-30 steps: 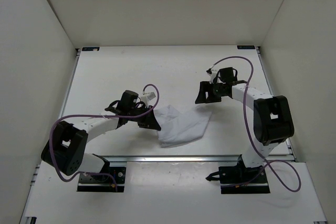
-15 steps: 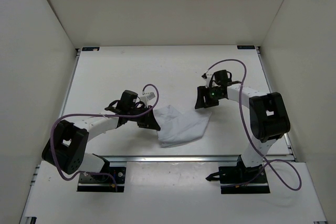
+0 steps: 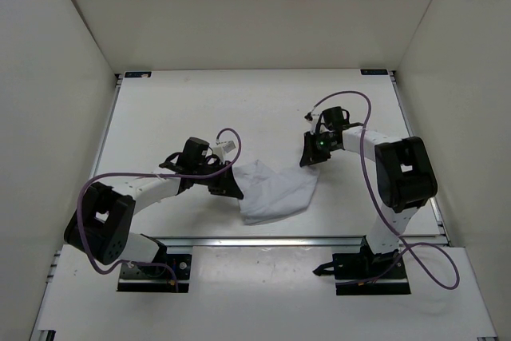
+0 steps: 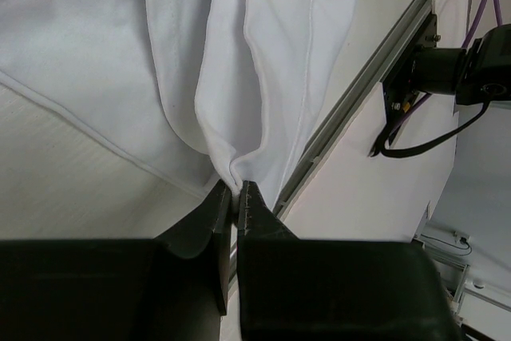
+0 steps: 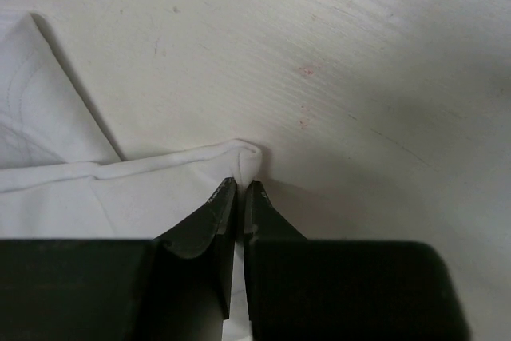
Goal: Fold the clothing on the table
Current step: Flatten the skirt out
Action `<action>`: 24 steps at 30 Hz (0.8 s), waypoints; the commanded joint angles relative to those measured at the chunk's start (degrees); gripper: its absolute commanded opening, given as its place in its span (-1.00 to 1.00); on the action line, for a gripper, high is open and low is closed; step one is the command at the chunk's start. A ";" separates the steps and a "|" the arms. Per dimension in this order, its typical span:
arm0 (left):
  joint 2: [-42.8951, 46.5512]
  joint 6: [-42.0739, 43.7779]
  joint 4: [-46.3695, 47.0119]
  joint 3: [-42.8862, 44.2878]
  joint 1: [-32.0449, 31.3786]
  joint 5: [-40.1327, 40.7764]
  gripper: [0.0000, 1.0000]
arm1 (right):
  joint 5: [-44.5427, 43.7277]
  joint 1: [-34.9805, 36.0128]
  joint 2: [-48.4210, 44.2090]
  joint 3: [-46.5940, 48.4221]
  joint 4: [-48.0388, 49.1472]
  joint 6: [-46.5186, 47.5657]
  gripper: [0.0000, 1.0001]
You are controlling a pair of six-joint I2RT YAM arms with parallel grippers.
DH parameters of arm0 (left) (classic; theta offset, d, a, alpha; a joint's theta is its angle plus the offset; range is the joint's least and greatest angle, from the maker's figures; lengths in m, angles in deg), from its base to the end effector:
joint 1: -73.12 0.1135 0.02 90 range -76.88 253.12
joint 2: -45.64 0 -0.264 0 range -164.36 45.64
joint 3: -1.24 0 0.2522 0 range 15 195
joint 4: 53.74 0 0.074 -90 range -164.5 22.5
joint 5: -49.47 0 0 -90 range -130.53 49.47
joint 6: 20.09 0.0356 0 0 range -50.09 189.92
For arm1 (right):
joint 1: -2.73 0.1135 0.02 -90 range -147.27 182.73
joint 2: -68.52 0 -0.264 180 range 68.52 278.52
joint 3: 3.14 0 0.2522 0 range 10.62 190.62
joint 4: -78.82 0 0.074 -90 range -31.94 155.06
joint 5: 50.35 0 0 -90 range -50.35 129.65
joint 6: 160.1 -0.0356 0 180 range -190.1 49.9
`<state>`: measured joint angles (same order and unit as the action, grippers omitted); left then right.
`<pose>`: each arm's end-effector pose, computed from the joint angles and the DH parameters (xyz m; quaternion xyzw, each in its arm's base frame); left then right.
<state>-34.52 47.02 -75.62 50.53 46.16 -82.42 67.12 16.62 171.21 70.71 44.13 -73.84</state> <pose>0.2140 -0.1355 0.1642 0.1455 0.8804 -0.4329 0.1277 0.3319 0.0990 0.1549 -0.1378 0.9371 0.2625 0.1844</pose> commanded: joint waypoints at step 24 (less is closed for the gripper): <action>-17.06 20.34 -27.93 82.77 6.31 37.36 -1.00 | -10.14 -5.89 -13.57 48.36 0.53 1.02 -1.00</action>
<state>-53.95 61.82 -99.88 125.61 55.14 -57.20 59.25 11.49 157.68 116.48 40.44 -73.56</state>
